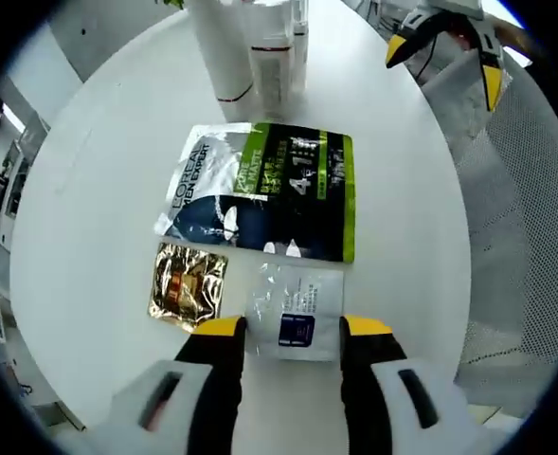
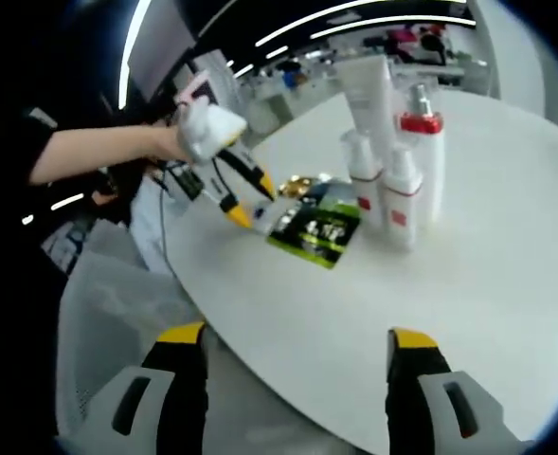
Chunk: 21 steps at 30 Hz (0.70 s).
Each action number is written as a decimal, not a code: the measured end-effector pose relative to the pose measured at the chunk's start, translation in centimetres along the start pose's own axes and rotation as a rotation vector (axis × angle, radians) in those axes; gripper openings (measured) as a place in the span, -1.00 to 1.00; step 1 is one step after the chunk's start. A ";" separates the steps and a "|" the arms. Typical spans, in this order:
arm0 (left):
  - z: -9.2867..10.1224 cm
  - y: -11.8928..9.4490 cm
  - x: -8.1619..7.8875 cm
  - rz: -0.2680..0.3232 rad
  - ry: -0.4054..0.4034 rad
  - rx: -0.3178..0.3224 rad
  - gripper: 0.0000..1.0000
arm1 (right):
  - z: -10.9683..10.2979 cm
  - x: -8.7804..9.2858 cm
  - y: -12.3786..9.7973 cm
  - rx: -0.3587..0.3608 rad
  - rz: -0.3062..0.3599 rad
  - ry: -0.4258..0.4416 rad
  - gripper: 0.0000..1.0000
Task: Arrange the skincare products in the storage area until every visible bottle or jar stands upright without overlapping.
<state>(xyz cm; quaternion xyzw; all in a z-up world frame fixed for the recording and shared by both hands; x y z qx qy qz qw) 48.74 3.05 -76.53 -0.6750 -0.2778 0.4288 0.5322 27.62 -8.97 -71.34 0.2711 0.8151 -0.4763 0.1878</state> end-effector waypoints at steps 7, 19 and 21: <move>-0.7 0.3 -0.1 0.006 -0.002 -0.002 -0.08 | 0.1 0.1 0.1 0.002 -0.008 0.001 0.57; -0.9 0.4 0.3 -0.009 -0.007 -0.011 0.00 | 0.1 0.2 0.1 0.002 -0.011 0.001 0.59; -1.0 0.1 0.3 -0.002 -0.019 -0.021 0.05 | 0.1 0.2 0.1 0.002 -0.011 -0.001 0.59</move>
Point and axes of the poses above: the point that each gripper's makers call its tool centre point, and the gripper's own axes: y roughly forward along the fingers, z roughly to its right, x roughly out of its underside, the point moved 2 cm from there along -y, roughly backward along the fingers, and after that the axes turned 9 degrees about y, right-handed, at the moved point
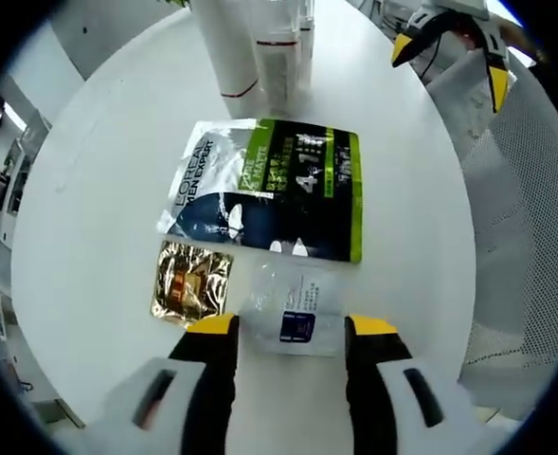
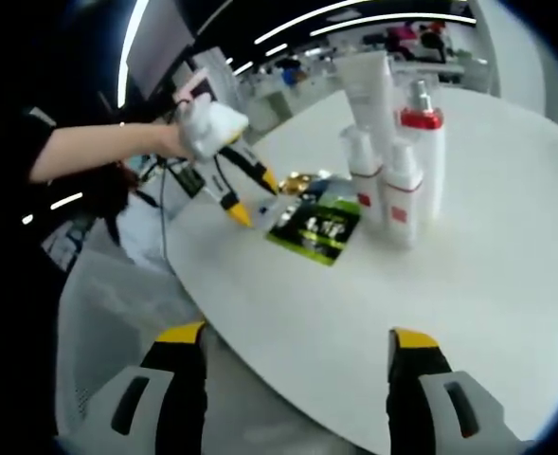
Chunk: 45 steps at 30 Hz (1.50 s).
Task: Arrange the skincare products in the storage area until every visible bottle or jar stands upright without overlapping.
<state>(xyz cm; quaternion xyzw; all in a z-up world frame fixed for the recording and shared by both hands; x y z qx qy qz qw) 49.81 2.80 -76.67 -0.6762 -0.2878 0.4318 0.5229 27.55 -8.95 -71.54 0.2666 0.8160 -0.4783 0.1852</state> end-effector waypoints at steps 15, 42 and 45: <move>0.0 -9.9 -0.7 0.340 -0.537 -0.300 0.68 | -0.2 -0.4 -0.2 0.019 0.015 -0.055 0.77; 10.5 -13.5 0.6 0.590 -0.909 -0.688 0.98 | -0.6 -3.2 -3.8 0.051 0.231 -0.045 0.97; 10.9 -13.2 0.7 0.613 -0.930 -0.696 0.98 | 0.0 -2.7 -3.6 0.086 0.205 -0.061 0.98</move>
Point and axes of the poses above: the point that each gripper's makers call its tool centre point, and the gripper's own axes: y roughly forward along the fingers, z roughly to its right, x roughly out of its underside, the point moved 2 cm from there along -y, roughly backward along the fingers, and after that the axes turned 9 degrees about y, right-handed, at the moved point
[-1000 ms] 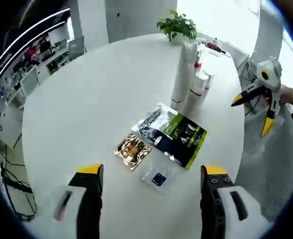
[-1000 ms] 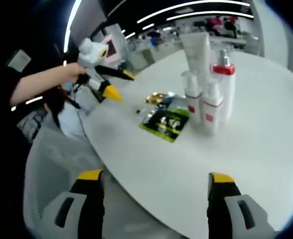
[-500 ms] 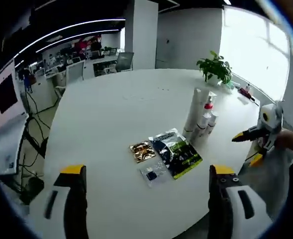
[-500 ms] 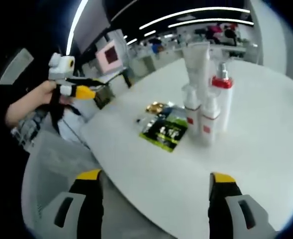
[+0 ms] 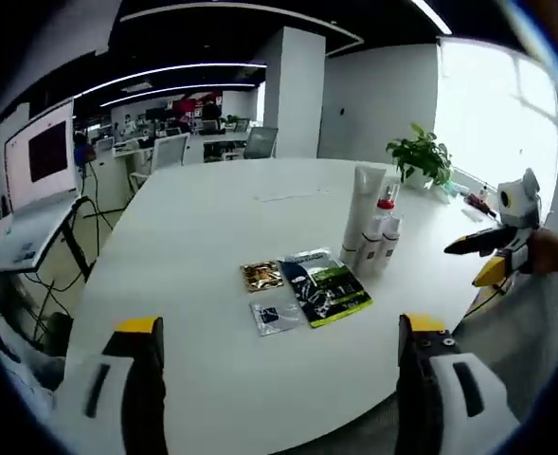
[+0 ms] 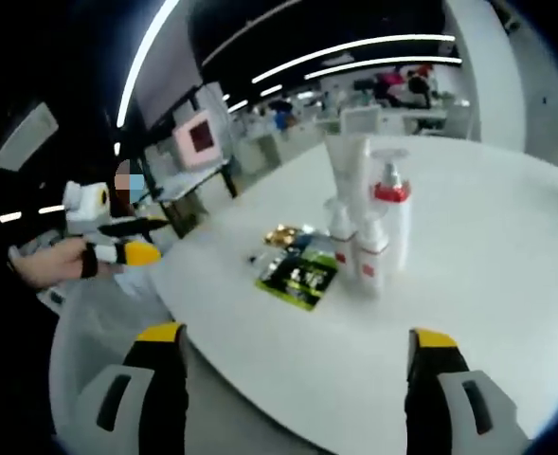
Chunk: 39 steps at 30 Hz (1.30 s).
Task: Arrange the skincare products in the storage area until every visible bottle or jar stands upright without overlapping.
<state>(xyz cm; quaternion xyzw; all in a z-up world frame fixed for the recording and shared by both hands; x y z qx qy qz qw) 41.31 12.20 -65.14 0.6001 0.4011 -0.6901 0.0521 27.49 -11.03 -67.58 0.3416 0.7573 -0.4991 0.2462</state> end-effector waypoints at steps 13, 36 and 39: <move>-0.7 0.6 -0.1 0.011 0.042 -0.031 0.91 | 0.3 1.0 0.7 0.054 -0.080 -0.099 0.98; -0.2 0.0 -0.3 0.033 0.037 0.000 0.88 | 0.4 0.9 0.2 0.133 -0.048 -0.132 0.95; 0.0 0.0 -0.3 0.032 0.043 0.009 0.88 | 0.5 0.8 0.1 0.135 -0.044 -0.132 0.95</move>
Point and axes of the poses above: the point that each gripper's makers call its tool centre point, and the gripper's own axes: y roughly forward along the fingers, z roughly to its right, x roughly out of its underside, the point moved 2 cm from there along -y, roughly backward along the fingers, and after that the axes turned 9 degrees about y, right-handed, at the moved point
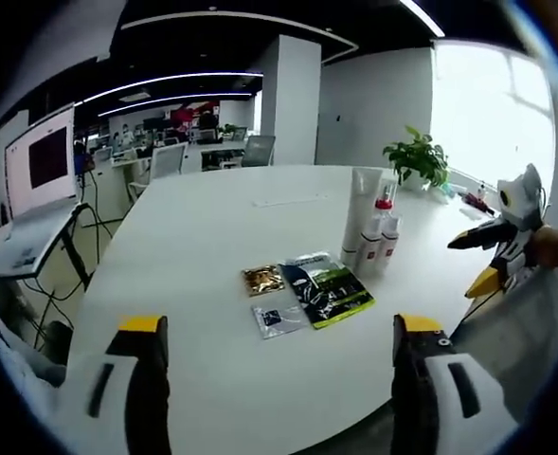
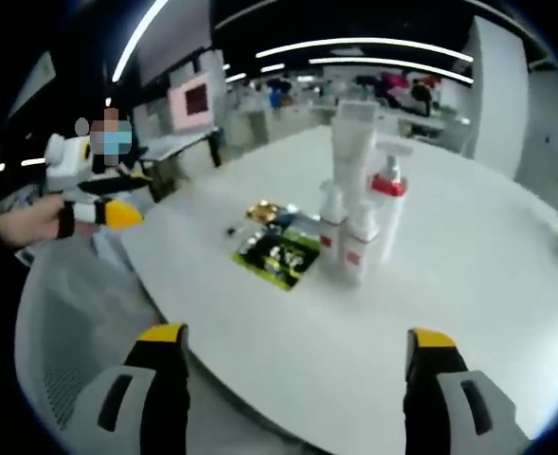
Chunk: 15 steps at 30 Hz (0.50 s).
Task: Arrange the skincare products in the storage area until every visible bottle or jar stands upright without overlapping.
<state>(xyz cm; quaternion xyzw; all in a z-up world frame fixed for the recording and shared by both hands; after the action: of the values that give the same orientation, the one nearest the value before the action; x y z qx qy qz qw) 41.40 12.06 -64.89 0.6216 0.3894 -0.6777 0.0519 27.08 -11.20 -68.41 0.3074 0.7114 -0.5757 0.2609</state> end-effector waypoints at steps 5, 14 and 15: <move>0.0 0.1 0.0 0.001 0.000 0.002 0.88 | 0.2 0.0 0.0 0.005 0.000 0.010 0.94; -0.2 0.2 0.2 -0.003 -0.003 -0.005 0.87 | 0.1 0.2 0.2 0.000 -0.013 0.004 0.92; -0.2 0.2 0.2 -0.004 -0.002 -0.005 0.87 | 0.1 0.2 0.2 -0.001 -0.015 0.004 0.92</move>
<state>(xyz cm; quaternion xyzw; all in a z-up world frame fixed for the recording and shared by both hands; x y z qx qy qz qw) 41.66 12.11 -65.12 0.6200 0.3923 -0.6775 0.0525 27.05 -11.27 -68.72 0.3032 0.7145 -0.5766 0.2552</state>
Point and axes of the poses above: the point that each gripper's makers call its tool centre point, and the gripper's own axes: y roughly forward along the fingers, z roughly to its right, x roughly out of its underside, the point moved 2 cm from there along -y, roughly backward along the fingers, and after that the axes turned 9 degrees about y, right-handed, at the moved point
